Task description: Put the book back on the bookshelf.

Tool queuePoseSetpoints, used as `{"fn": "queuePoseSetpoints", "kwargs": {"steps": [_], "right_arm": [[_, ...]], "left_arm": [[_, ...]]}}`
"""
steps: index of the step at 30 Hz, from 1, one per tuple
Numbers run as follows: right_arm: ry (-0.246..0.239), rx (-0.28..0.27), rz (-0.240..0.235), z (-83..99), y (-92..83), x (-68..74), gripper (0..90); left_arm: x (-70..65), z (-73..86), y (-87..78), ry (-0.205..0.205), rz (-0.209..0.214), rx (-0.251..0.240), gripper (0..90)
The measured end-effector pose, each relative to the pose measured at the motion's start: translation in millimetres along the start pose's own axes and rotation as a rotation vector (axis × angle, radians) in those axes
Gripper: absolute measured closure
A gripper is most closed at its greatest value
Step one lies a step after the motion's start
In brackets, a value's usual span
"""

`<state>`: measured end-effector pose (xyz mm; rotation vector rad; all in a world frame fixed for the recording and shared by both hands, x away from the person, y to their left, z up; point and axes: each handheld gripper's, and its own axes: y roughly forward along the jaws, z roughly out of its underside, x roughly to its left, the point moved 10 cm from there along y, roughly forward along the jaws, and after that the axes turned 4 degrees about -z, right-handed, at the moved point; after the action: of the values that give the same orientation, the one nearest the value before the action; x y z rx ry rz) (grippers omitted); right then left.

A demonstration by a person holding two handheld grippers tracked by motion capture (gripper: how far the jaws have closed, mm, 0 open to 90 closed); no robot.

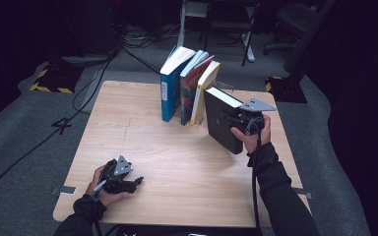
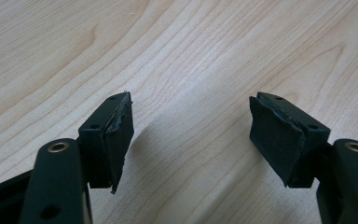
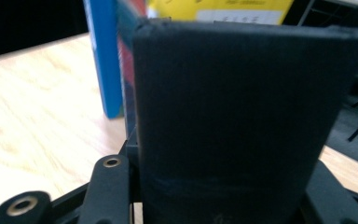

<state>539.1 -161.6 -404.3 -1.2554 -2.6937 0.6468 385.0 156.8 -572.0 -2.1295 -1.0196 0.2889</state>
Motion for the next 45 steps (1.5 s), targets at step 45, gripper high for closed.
{"fn": "queuePoseSetpoints", "kwargs": {"steps": [45], "right_arm": [[0.161, -0.119, 0.191, -24.1, 42.1, -68.9, 54.0]], "left_arm": [[-12.6, 0.3, -1.2, 0.035, 0.067, -0.01, 31.2]]}}
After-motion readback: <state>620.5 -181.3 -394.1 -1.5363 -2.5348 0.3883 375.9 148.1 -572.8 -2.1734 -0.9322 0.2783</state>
